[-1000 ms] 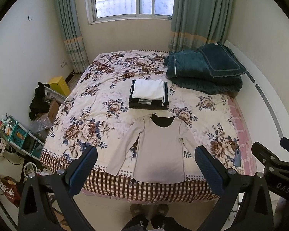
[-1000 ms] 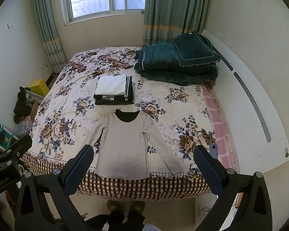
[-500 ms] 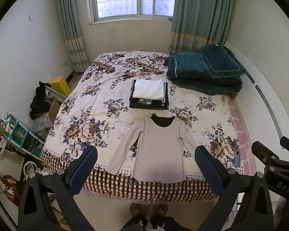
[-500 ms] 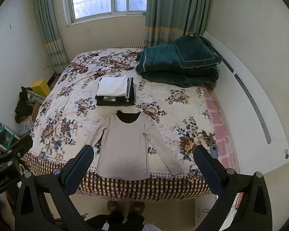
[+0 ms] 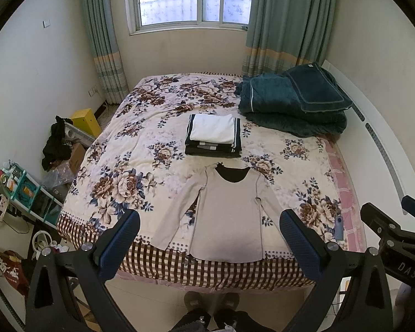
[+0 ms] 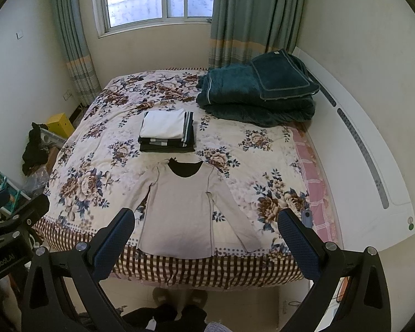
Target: Fold small clothes
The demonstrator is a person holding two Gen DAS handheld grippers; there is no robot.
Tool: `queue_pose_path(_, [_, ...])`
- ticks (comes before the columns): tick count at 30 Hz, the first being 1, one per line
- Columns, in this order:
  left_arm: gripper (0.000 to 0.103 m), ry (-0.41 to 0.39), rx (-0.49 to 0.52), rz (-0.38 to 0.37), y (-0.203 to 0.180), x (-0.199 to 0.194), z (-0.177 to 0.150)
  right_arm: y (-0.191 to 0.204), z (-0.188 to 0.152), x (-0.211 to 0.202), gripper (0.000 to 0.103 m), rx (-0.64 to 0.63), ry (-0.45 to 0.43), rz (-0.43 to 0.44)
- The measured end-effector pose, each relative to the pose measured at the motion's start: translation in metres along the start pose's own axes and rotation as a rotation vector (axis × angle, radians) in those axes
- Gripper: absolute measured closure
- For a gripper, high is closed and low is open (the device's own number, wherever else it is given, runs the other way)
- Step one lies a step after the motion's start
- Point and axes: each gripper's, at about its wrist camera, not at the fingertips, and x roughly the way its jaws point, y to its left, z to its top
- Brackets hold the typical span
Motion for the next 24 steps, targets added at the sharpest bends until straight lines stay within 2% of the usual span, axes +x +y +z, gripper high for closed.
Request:
queue_pose_path(21, [0.000,-0.008,-0.005,0.002,-0.002,-0.004,-0.005,0.002,0.003,-0.005,0.000,0.006,-0.008,0.003])
queue_pose_path(24, [0.000,-0.016,-0.002,0.028,0.000,0.005,-0.005,0.000,0.010,0.000,0.000,0.023,0.003,-0.009])
